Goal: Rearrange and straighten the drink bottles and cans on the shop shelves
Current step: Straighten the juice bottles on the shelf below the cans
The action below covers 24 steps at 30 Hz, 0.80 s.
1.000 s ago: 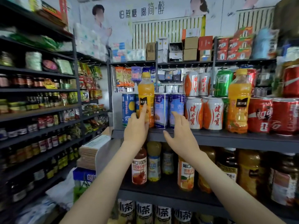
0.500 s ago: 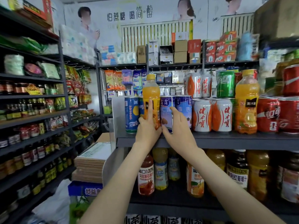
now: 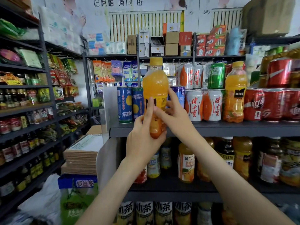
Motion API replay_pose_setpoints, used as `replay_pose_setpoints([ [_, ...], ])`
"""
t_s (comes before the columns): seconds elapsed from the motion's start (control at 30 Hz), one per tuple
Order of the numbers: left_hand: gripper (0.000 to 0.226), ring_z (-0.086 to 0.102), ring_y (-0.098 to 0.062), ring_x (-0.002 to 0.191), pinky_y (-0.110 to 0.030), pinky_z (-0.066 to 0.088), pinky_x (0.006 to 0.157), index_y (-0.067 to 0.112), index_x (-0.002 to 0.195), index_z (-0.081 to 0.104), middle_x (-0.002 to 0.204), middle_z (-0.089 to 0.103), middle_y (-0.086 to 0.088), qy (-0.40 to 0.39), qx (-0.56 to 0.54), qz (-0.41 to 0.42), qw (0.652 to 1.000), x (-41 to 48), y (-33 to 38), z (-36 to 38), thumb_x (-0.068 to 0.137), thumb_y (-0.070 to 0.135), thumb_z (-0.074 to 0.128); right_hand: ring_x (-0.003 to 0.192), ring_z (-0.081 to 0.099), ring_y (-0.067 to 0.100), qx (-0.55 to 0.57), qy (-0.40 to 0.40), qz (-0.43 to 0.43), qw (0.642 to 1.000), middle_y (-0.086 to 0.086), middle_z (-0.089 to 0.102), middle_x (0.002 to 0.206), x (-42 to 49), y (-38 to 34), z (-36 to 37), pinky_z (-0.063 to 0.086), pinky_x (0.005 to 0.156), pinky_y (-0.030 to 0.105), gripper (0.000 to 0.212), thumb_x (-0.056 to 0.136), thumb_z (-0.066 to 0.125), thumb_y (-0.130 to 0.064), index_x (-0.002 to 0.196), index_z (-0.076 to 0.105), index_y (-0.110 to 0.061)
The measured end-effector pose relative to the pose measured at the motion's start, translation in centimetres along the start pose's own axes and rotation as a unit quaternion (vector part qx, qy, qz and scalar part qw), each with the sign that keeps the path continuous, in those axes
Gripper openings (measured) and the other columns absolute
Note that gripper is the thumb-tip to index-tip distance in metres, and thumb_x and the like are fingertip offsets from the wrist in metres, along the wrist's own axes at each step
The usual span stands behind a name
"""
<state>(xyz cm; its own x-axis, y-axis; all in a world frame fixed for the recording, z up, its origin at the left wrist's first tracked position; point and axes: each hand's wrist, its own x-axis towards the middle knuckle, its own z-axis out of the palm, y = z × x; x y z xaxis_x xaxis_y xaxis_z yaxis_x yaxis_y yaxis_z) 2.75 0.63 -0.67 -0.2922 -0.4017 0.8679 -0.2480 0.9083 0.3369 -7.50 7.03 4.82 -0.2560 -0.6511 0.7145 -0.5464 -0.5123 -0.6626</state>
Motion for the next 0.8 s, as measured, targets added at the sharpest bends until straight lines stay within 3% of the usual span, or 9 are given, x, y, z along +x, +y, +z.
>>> replay_pose_setpoints([
  [0.13, 0.113, 0.061, -0.02, 0.099, -0.03, 0.049, 0.076, 0.061, 0.135, -0.022, 0.122, 0.054, 0.0, -0.016, -0.003, 0.02, 1.0, -2.4, 1.3, -0.2, 0.077, 0.041, 0.073, 0.1, 0.065, 0.012, -0.031, -0.004, 0.012, 0.999, -0.004, 0.066, 0.112, -2.4, 0.2, -1.5, 0.056, 0.088, 0.039, 0.063, 0.085, 0.069, -0.034, 0.14, 0.038, -0.028],
  [0.3, 0.113, 0.062, -0.021, 0.105, -0.038, 0.056, 0.081, 0.059, 0.139, -0.017, 0.128, 0.056, -0.001, -0.049, -0.014, 0.04, 0.998, -5.8, 2.8, 1.3, 0.075, 0.041, 0.075, 0.106, 0.064, 0.007, -0.003, -0.001, 0.047, 0.999, -0.007, 0.067, 0.115, -6.5, 1.7, -3.7, 0.053, 0.088, 0.025, 0.054, 0.086, 0.069, -0.024, 0.135, 0.047, -0.023],
  [0.47, 0.106, 0.065, -0.024, 0.101, -0.041, 0.059, 0.069, 0.048, 0.147, -0.006, 0.128, 0.058, -0.005, -0.083, -0.036, 0.056, 0.994, -10.1, 3.8, 4.6, 0.077, 0.038, 0.073, 0.113, 0.06, 0.007, 0.005, 0.022, 0.103, 0.994, -0.006, 0.065, 0.12, -11.4, 4.5, -5.7, 0.051, 0.096, 0.03, 0.053, 0.086, 0.069, -0.017, 0.135, 0.047, -0.02],
  [0.6, 0.112, 0.063, -0.022, 0.109, -0.04, 0.059, 0.073, 0.053, 0.145, -0.008, 0.137, 0.053, -0.004, -0.123, -0.062, 0.033, 0.99, -12.6, 5.2, 7.5, 0.076, 0.03, 0.078, 0.112, 0.059, 0.009, -0.01, 0.025, 0.139, 0.99, -0.005, 0.062, 0.119, -14.4, 6.2, -7.5, 0.052, 0.091, 0.027, 0.048, 0.086, 0.071, -0.021, 0.128, 0.048, -0.024],
  [0.7, 0.112, 0.063, -0.021, 0.109, -0.038, 0.059, 0.075, 0.049, 0.147, -0.004, 0.138, 0.053, -0.005, -0.142, -0.07, 0.02, 0.987, -13.9, 6.6, 9.9, 0.074, 0.034, 0.079, 0.105, 0.06, 0.007, -0.07, 0.049, 0.151, 0.985, -0.005, 0.063, 0.111, -15.7, 7.3, -9.7, 0.053, 0.086, 0.029, 0.045, 0.08, 0.074, -0.036, 0.118, 0.053, -0.026],
  [0.8, 0.109, 0.058, -0.02, 0.117, -0.039, 0.057, 0.084, 0.05, 0.147, -0.006, 0.143, 0.047, 0.001, -0.174, -0.081, 0.005, 0.981, -14.5, 7.7, 12.2, 0.077, 0.034, 0.077, 0.089, 0.064, 0.001, -0.087, 0.071, 0.174, 0.978, -0.007, 0.067, 0.095, -16.8, 8.5, -12.3, 0.055, 0.076, 0.023, 0.034, 0.08, 0.075, -0.027, 0.108, 0.057, -0.022],
])
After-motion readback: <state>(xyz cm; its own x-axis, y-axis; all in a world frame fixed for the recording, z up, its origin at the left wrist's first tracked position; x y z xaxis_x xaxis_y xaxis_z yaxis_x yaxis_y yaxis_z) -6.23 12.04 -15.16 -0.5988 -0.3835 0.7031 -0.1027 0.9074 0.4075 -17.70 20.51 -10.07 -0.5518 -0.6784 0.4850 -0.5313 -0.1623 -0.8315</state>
